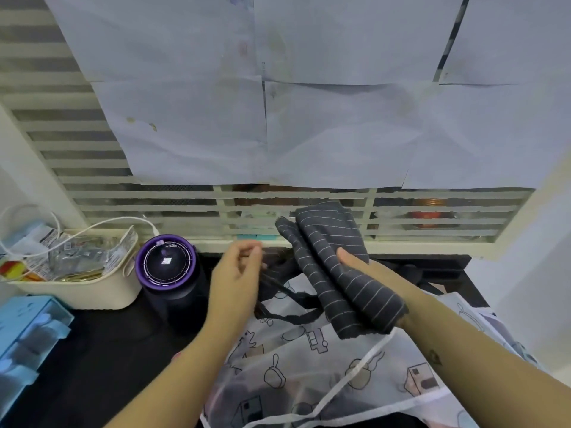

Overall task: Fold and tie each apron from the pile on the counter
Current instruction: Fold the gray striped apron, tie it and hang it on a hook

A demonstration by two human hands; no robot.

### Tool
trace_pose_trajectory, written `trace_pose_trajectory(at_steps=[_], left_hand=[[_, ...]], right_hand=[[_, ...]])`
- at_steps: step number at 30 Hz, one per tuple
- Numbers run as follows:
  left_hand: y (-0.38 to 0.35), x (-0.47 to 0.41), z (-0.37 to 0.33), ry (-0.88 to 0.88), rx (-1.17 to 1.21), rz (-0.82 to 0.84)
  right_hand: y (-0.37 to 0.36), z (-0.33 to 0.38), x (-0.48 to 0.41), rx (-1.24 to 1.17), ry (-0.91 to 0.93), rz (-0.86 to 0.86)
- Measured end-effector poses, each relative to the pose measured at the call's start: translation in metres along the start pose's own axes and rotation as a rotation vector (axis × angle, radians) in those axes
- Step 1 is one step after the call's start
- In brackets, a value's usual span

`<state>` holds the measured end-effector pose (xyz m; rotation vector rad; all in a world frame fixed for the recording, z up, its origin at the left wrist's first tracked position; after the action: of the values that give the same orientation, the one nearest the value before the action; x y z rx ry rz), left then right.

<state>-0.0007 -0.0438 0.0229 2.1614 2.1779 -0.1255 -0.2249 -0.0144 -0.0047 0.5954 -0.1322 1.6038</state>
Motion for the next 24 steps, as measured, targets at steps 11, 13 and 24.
trace_pose_trajectory(at_steps=[11, 13, 24], left_hand=[[-0.064, 0.022, -0.006, 0.557, 0.726, 0.29], [-0.061, 0.018, 0.002, 0.542, 0.71, 0.137], [-0.075, 0.023, -0.009, 0.468, 0.768, 0.166]], right_hand=[[-0.001, 0.067, 0.028, 0.46, 0.231, -0.013], [0.001, 0.075, 0.031, 0.54, 0.271, -0.062], [-0.005, 0.098, 0.045, 0.508, 0.294, 0.13]])
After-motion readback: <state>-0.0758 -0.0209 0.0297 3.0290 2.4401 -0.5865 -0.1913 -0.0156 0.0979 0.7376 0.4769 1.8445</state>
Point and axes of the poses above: each hand's wrist, its own x-axis away from the middle knuckle, its own y-axis out of the back of the hand, z = x × y, the point moved 6 cm from there along -x, towards the middle knuckle, and after that the axes turned 13 degrees about x, right-handed, at the moved point
